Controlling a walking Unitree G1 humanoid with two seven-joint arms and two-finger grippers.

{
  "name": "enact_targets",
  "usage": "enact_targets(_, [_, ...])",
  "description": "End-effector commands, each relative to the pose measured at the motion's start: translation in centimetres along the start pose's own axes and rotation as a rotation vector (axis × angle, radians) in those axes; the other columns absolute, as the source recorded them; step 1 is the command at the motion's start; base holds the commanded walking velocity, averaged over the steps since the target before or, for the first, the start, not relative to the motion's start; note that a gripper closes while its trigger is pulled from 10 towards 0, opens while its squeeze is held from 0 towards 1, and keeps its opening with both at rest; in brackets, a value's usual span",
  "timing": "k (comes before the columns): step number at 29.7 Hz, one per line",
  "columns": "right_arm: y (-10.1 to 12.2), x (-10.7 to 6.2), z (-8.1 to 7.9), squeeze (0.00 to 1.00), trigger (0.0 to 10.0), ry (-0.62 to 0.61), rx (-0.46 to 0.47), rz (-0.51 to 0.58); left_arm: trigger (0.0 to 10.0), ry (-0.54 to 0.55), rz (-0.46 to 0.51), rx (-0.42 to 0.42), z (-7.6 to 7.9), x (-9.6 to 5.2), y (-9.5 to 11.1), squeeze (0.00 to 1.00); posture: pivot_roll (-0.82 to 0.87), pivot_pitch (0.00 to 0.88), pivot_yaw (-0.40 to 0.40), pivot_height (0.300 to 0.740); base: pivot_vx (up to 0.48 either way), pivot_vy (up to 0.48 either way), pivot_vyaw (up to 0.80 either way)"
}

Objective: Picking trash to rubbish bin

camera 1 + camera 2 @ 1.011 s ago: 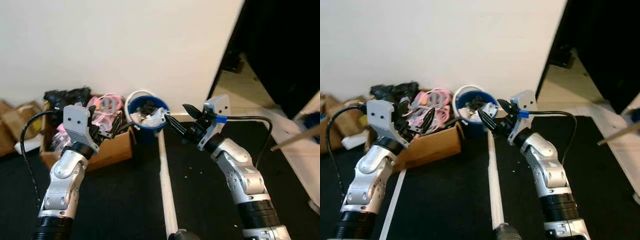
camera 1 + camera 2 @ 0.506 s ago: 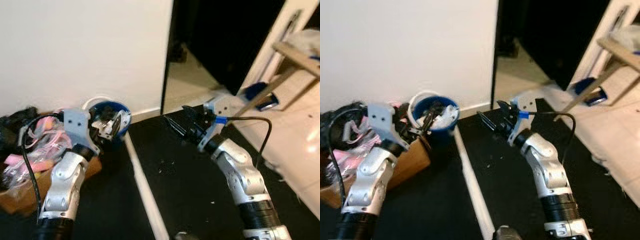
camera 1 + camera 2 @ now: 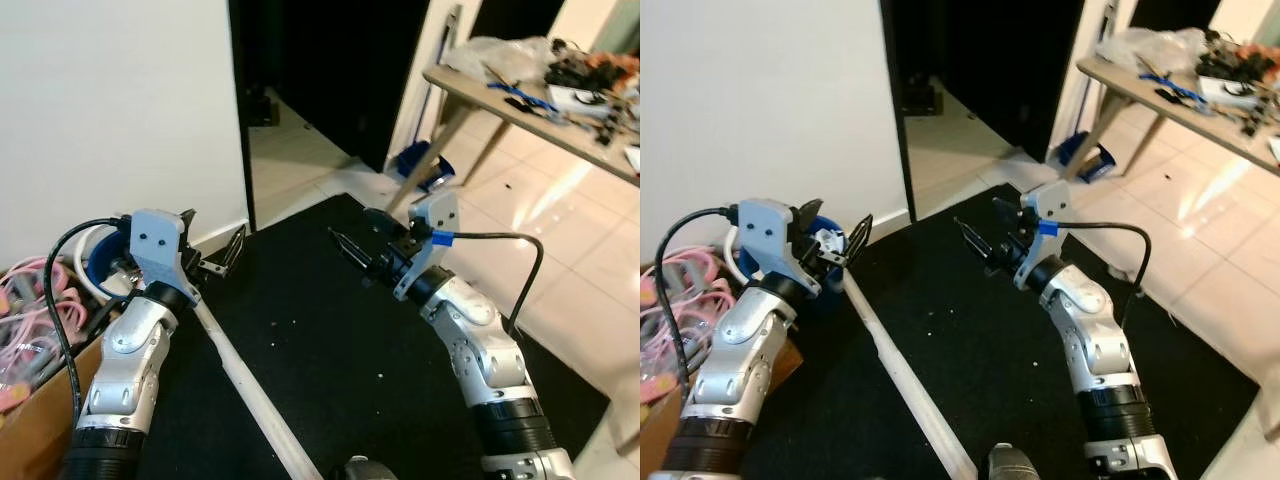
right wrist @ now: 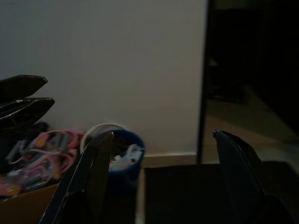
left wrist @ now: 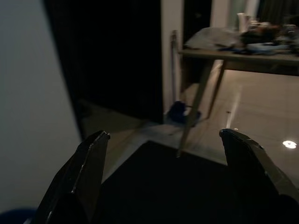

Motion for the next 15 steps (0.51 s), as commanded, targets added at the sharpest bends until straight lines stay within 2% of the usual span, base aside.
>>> enact_targets(1, [-0.28,-0.13,0.24,0.00,10.0,-0.007,0.000,-0.016,10.0,-0.006,-0.008,0.008,0.09,0.02,-0.17,0.00,0.03,0.000,0.015,0.740,0.000,0.000,-0.79])
enact_targets(15, [-0.27,-0.06,0.25,0.00,10.0,-0.009,0.003,-0.017,10.0,-0.021,-0.010,-0.012,0.15,0.04,-0.23,0.00,0.03,0.000,0.015,0.740,0.000,0.000,-0.79])
Point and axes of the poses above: a point about 5 cm out from each wrist's last joint towards the gripper, its own x axis pointing out of the wrist towards the gripper, its own y axis along the axis of the wrist's last joint, z = x × y, the point moved 2 cm from there along x, pointing out of the wrist towards the gripper, and after that the axes turned 12 degrees about x, right-handed, at the moved point
